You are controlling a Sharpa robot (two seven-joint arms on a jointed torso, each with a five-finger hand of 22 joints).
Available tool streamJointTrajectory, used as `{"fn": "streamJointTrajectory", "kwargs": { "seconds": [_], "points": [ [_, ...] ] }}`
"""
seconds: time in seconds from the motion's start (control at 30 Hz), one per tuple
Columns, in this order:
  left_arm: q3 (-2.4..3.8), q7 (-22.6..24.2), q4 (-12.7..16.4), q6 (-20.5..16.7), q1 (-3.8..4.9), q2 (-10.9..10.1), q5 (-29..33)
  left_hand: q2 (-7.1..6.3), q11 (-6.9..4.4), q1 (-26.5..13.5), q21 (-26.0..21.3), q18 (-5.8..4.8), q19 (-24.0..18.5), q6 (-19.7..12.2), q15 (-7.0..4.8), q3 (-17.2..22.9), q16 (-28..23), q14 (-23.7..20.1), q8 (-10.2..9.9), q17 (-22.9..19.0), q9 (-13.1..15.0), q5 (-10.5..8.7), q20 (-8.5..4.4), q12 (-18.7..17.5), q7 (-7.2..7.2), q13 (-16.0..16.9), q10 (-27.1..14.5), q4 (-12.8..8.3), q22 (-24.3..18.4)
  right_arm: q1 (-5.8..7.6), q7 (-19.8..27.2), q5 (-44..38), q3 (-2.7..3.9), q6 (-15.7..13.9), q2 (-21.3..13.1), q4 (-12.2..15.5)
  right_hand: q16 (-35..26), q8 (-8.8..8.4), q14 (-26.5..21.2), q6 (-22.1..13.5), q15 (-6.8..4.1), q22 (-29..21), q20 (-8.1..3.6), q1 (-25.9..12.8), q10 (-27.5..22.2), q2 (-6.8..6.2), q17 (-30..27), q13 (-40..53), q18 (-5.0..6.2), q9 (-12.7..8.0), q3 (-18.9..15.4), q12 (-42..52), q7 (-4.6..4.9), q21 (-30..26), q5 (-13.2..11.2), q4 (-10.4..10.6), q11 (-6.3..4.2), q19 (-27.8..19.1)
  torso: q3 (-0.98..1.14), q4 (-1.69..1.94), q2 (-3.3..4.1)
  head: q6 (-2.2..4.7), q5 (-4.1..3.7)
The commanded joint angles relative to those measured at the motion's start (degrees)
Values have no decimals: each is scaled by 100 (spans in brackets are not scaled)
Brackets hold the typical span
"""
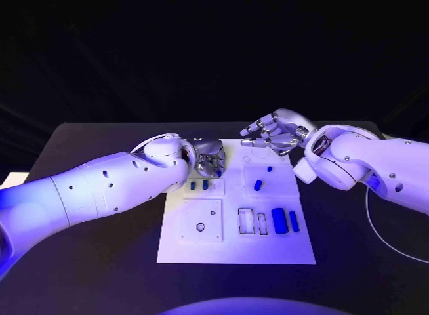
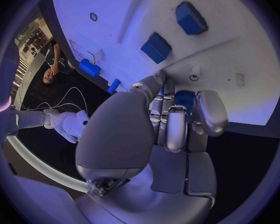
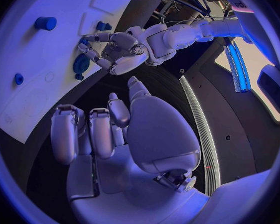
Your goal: Assemble the parts on the task board
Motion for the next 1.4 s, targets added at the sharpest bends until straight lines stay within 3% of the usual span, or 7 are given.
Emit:
{"fn": "streamJointTrajectory", "kwargs": {
  "seconds": [0.03,0.17,0.3,0.5,0.7,0.97,1.4],
  "points": [
    [48,19,114,-98,0,-82,92,-9,-2,-63,40,-80,27,46,-24,44,36,186,10,4,6,-26,-41,-45,9,5,48,-6,14,-4,44,-35,0,51,-12,2,-37,14,315,26,-33,-9,2,3,-43,80,193,-4,97,6,-8,-9,4,-31,30,-19,6,-50,5,8,-5,18,-19],
    [147,-24,295,-147,4,-244,196,-12,6,-81,74,-87,34,51,-19,63,45,190,-1,17,3,-27,-38,-67,21,7,59,-20,40,-4,31,-32,-2,51,-36,-1,-39,14,314,26,-33,-7,2,2,-43,80,190,-3,97,6,-9,-8,4,-31,29,-18,6,-49,-2,24,-12,30,-30],
    [237,-71,499,-176,19,-457,348,-15,7,-92,99,-92,40,58,-17,71,45,191,-4,14,4,-28,-37,-76,23,9,69,-27,58,-4,26,-28,-5,48,-49,-7,-39,14,314,26,-33,-7,2,2,-43,80,190,-3,97,6,-9,-8,4,-31,29,-18,6,-49,6,30,-14,47,-24],
    [292,-191,714,-35,37,-737,551,-28,12,-131,117,-95,43,67,-12,93,49,193,-21,11,1,-25,-33,-112,29,11,83,-42,76,-5,25,-22,-11,54,-44,-21,-39,14,314,26,-33,-7,2,2,-43,80,190,-3,97,6,-9,-8,4,-31,29,-18,6,-49,11,49,-24,52,-14],
    [301,-253,703,64,32,-871,650,-38,20,-162,118,-95,41,60,-5,115,48,191,-43,5,-6,-21,-29,-149,36,8,79,-53,81,-12,28,-19,-16,59,-38,-25,-39,14,314,26,-33,-7,2,2,-43,80,190,-3,97,6,-9,-8,4,-31,29,-18,6,-49,-3,48,-15,59,14],
    [294,-287,600,165,21,-878,675,-47,28,-191,114,-95,38,54,0,134,45,188,-63,-6,-11,-20,-24,-181,42,7,80,-61,83,-18,31,-18,-18,65,-26,-26,-39,14,314,26,-33,-7,2,2,-43,80,190,-3,97,6,-9,-8,4,-31,29,-18,6,-49,3,25,-10,53,44],
    [263,-285,489,258,-22,-798,679,-46,28,-204,113,-94,36,57,2,144,37,184,-69,-24,-12,-20,-22,-193,41,8,85,-63,84,-21,38,-18,-18,70,-17,-27,-39,14,314,26,-33,-7,2,2,-43,80,190,-3,97,6,-9,-8,4,-31,29,-18,6,-49,9,26,-15,16,38]
  ]
}}
